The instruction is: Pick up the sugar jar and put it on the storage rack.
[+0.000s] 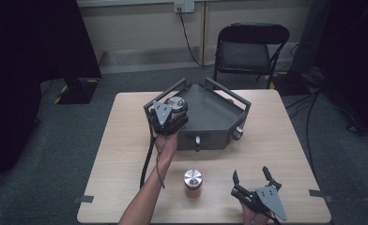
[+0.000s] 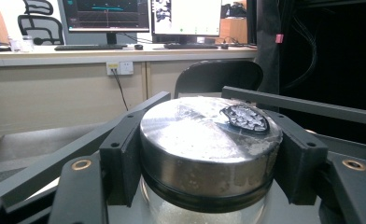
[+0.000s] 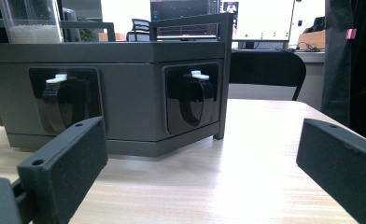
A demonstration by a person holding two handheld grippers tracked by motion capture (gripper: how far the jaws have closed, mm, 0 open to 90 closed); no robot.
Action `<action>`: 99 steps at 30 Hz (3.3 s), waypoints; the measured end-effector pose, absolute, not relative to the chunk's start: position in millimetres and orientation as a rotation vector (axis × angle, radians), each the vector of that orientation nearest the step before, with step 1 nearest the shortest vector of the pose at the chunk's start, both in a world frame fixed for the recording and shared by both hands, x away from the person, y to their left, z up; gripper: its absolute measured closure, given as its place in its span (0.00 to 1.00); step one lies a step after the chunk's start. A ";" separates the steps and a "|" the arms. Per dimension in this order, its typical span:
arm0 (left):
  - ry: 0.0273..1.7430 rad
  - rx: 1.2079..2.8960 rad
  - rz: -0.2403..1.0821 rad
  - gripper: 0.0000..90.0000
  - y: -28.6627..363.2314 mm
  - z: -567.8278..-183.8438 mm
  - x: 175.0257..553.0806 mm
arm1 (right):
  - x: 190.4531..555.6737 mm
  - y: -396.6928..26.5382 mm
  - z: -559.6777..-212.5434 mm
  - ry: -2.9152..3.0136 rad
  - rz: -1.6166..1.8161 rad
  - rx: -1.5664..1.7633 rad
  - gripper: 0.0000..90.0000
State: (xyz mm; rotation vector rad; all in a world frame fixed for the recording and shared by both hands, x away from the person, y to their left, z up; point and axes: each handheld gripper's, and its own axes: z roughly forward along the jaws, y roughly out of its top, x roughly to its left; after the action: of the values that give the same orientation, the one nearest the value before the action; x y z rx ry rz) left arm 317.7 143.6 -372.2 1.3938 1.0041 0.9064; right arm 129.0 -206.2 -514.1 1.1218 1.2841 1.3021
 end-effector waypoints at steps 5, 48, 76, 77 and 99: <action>1.009 1.390 0.911 0.39 141.8 -372.4 317.0 | 128.9 -206.2 -514.2 1.284 1.303 1.122 0.01; 1.016 1.307 0.889 0.00 165.5 -390.2 282.5 | 128.7 -204.8 -514.3 1.277 1.299 1.126 0.01; 0.978 1.242 0.927 0.00 176.2 -408.7 221.3 | 128.6 -204.5 -514.4 1.276 1.297 1.126 0.01; 0.977 1.241 0.927 0.00 176.9 -409.3 218.6 | 128.6 -204.5 -514.4 1.276 1.297 1.126 0.01; 1.056 1.232 1.036 0.00 176.5 -444.9 178.5 | 128.6 -204.5 -514.4 1.276 1.297 1.127 0.01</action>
State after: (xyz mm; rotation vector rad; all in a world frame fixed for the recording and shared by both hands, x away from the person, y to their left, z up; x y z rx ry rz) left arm 178.5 176.5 -444.9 1.2322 1.0561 1.0358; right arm 128.6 -204.5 -514.4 1.1265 1.2759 1.2969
